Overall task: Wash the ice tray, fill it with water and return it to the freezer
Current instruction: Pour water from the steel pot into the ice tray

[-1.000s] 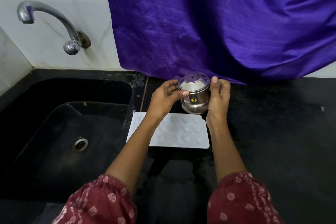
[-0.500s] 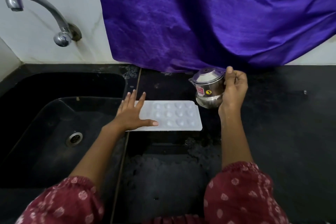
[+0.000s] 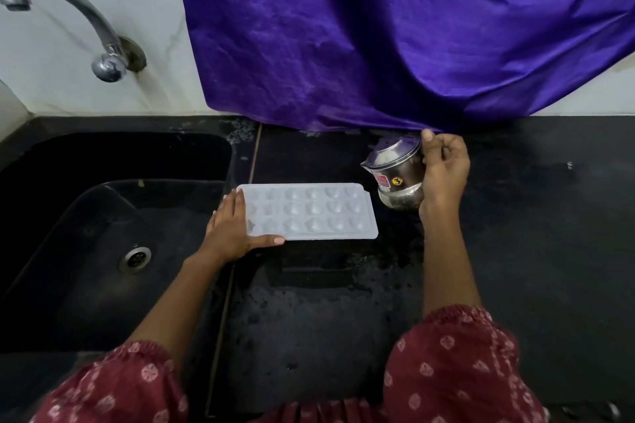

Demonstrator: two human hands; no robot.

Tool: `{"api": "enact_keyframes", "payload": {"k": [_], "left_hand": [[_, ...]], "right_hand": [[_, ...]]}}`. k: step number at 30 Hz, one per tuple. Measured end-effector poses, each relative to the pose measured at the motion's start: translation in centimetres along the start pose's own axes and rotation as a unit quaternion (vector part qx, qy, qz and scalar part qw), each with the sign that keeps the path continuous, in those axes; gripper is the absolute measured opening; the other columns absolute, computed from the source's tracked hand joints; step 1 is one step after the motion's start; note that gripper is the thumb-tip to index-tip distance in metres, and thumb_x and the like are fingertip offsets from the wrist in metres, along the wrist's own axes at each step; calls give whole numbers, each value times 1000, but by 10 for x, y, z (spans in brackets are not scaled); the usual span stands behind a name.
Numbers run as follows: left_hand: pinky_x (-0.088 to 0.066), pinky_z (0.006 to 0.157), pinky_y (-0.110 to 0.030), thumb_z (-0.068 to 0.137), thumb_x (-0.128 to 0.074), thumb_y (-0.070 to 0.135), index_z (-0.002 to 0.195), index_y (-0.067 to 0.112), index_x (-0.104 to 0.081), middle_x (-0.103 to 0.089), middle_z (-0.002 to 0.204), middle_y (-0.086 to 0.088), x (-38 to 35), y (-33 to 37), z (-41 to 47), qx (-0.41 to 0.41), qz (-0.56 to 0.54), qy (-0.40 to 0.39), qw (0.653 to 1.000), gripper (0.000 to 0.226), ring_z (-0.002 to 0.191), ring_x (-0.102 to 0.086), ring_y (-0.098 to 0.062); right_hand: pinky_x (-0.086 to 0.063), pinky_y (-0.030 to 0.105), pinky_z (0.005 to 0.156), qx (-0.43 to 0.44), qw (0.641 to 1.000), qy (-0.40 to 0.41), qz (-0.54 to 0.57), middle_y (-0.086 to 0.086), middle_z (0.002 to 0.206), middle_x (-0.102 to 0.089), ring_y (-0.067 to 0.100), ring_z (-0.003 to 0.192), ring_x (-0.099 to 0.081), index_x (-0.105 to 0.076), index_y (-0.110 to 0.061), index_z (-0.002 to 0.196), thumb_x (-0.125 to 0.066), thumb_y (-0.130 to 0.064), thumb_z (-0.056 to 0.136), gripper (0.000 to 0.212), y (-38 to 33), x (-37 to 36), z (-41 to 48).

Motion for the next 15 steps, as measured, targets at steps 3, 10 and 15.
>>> {"api": "enact_keyframes", "payload": {"k": [3,10,15], "left_hand": [[-5,116,-44,36,-51,85,148,12,6,1,158,-6,2,-1,-2,4,-29,22,999,145,144,0,-21],[-3,116,-45,33,-50,86,148,14,3,0,158,-3,1,-3,2,8,-22,21,1000,146,144,1,-18],[0,115,-45,31,-47,89,148,14,3,0,158,-2,0,-4,2,7,-16,27,999,147,144,2,-16]], "right_hand": [[-44,22,69,-2,1000,3,-4,-11,68,-51,3,64,-47,-49,-29,70,-63,-30,85,20,1,2,2],[-47,34,79,-3,999,-16,-37,-8,68,-53,9,68,-49,-50,-29,70,-64,-35,84,20,3,1,2],[-48,42,84,6,998,-33,-53,-5,69,-54,15,70,-50,-50,-29,70,-65,-36,82,21,3,-4,1]]}}
Point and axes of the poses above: each hand's wrist, its own z-axis towards the middle knuckle, its own x-axis out of the back of the hand, y = z × x, the point moved 8 cm from there along z, towards the middle knuckle
